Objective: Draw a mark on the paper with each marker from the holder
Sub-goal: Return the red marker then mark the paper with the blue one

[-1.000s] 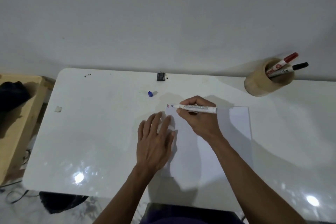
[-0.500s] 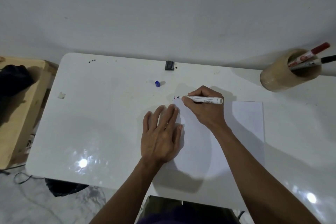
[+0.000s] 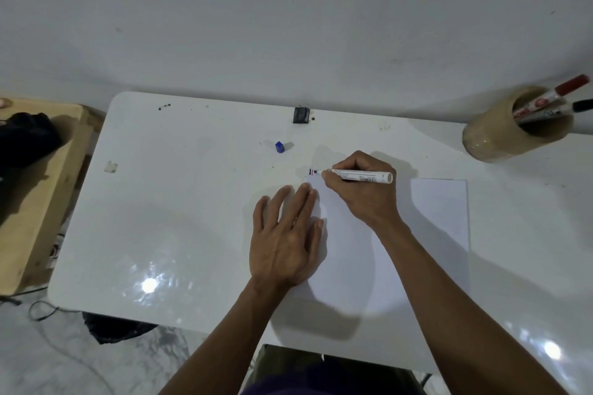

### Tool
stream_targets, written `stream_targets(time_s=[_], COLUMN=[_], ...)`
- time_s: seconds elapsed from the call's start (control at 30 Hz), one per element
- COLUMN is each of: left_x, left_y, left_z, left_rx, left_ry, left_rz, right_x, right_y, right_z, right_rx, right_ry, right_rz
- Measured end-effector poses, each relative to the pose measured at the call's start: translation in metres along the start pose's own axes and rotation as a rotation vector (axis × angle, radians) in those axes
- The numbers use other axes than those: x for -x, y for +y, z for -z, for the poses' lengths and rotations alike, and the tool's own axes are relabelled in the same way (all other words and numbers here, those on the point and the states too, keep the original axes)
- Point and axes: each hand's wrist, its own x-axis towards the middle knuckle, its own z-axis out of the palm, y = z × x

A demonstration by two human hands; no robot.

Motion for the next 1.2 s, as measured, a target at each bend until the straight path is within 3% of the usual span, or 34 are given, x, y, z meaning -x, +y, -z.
stream_targets(time_s=[0.67, 0.87, 1.0, 1.2], left_x=[0.002, 0.002, -0.005, -0.042], left_y=[0.000, 0.000, 0.000, -0.005], left_z=[-0.004, -0.002, 0.009, 0.040], left_rx=[0.006, 0.048, 0.090, 0.344], left_ry=[0.049, 0.039, -0.064, 0.026], left_rz=[-0.013, 0.000, 0.042, 0.278], right_x=[0.000, -0.004, -0.004, 0.008], right_y=[-0.002, -0.015, -0.036, -0.059], right_z=[0.003, 0.013, 0.030, 0.054], right_rx=[-0.018, -0.310, -0.532, -0.725], right_ry=[-0.037, -0.037, 0.005, 0.008], right_rz=[-0.021, -0.202, -0.261, -0.254])
